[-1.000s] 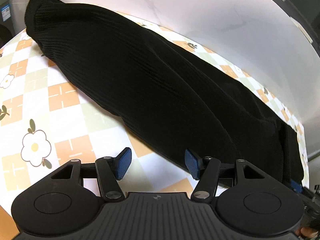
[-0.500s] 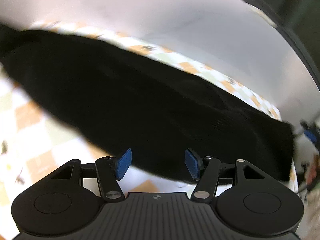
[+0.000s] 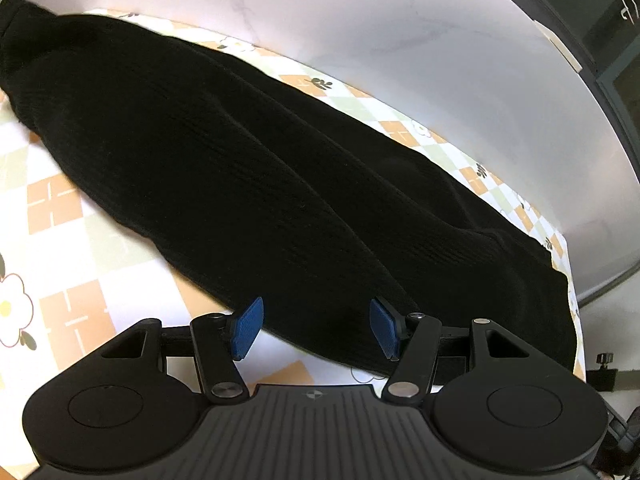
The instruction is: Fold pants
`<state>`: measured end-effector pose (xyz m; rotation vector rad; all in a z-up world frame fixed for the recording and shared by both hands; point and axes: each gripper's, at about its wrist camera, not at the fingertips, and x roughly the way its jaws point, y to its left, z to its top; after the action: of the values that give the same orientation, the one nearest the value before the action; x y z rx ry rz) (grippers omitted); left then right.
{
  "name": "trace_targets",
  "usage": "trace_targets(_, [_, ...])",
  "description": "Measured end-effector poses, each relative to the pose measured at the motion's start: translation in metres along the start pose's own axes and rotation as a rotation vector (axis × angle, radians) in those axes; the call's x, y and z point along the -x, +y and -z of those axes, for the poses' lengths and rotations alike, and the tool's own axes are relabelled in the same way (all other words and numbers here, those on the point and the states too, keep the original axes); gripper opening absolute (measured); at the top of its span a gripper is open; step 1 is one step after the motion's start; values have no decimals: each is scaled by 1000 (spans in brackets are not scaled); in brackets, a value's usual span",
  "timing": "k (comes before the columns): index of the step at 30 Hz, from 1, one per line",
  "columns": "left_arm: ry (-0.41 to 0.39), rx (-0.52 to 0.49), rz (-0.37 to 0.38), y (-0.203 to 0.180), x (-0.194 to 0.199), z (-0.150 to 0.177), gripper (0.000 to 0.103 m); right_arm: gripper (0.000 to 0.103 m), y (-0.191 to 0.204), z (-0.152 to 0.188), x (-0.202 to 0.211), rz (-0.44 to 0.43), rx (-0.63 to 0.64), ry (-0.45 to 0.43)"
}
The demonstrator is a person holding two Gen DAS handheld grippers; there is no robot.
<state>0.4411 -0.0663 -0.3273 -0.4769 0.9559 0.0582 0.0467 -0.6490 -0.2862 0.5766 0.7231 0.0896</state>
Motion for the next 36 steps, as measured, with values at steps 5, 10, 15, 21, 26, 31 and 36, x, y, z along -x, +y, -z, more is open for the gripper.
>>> trace_targets(5, [-16, -22, -2, -8, 7, 4, 61, 63, 17, 4, -25, -42, 32, 112])
trace_targets(10, [-25, 28, -14, -2, 12, 7, 61, 63, 16, 1, -35, -47, 0, 78])
trace_targets(15, [-8, 58, -24, 1, 11, 12, 61, 60, -2, -15, -27, 105, -87, -83])
trace_targets(21, [-10, 39, -25, -3, 12, 14, 61, 61, -26, -29, -10, 263, -157, -258])
trace_targets(26, [-13, 75, -29, 2, 12, 13, 61, 61, -27, -26, -6, 229, -184, -227])
trace_targets(31, [-12, 88, -32, 2, 10, 14, 61, 61, -14, -10, -6, 117, -161, -114])
trace_targets(36, [-9, 79, -28, 1, 9, 14, 61, 61, -5, -2, -18, 23, -128, 23])
